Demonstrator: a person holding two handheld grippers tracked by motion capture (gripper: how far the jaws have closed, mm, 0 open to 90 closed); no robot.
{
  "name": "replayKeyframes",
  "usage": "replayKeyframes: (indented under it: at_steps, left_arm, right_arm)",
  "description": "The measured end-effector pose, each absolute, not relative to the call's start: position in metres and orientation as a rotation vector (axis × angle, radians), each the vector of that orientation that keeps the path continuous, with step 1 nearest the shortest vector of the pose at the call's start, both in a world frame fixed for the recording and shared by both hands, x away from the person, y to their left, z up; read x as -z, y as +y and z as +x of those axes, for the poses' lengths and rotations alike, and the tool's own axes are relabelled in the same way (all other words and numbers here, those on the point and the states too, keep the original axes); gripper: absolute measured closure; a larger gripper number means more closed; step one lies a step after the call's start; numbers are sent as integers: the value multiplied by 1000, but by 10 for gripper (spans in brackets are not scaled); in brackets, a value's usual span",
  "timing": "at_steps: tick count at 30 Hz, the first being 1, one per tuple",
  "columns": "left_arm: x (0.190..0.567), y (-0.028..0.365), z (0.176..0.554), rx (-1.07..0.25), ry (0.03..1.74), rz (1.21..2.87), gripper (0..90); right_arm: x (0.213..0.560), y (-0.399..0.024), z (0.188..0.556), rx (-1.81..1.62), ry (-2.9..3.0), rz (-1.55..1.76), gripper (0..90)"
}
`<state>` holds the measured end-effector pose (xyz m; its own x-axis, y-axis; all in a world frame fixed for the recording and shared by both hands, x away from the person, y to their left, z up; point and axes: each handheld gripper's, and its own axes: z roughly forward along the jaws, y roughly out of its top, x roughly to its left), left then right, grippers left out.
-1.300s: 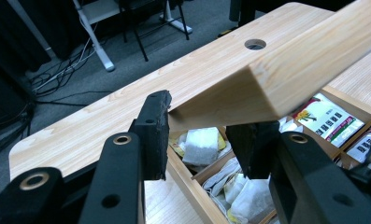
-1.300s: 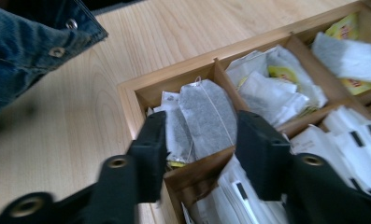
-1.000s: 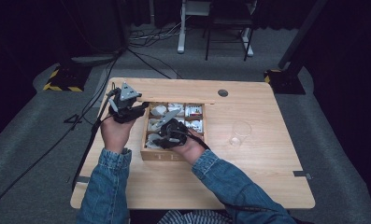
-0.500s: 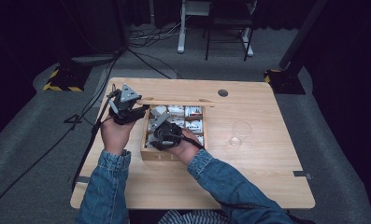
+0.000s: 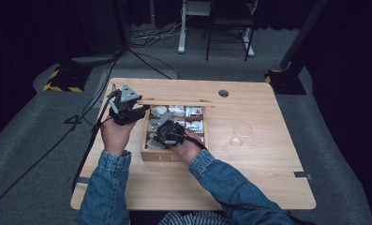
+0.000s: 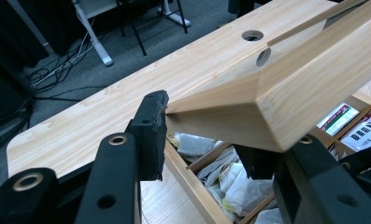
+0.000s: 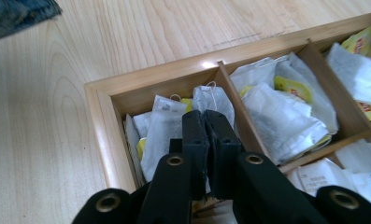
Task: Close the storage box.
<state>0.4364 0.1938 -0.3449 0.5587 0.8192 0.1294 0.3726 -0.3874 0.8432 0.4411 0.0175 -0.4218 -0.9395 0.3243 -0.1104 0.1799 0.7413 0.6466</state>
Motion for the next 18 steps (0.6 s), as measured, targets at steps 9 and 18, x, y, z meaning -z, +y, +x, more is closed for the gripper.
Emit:
replayKeyframes:
  at_steps: [9, 18]
  left_arm:
    - [345, 194, 436, -700, 958, 1984, 573]
    - [345, 194, 436, -701, 957, 1985, 573]
  right_arm:
    - [407, 7, 435, -1120, 2685, 411, 878]
    - [387, -4, 426, -1293, 2661, 418, 877]
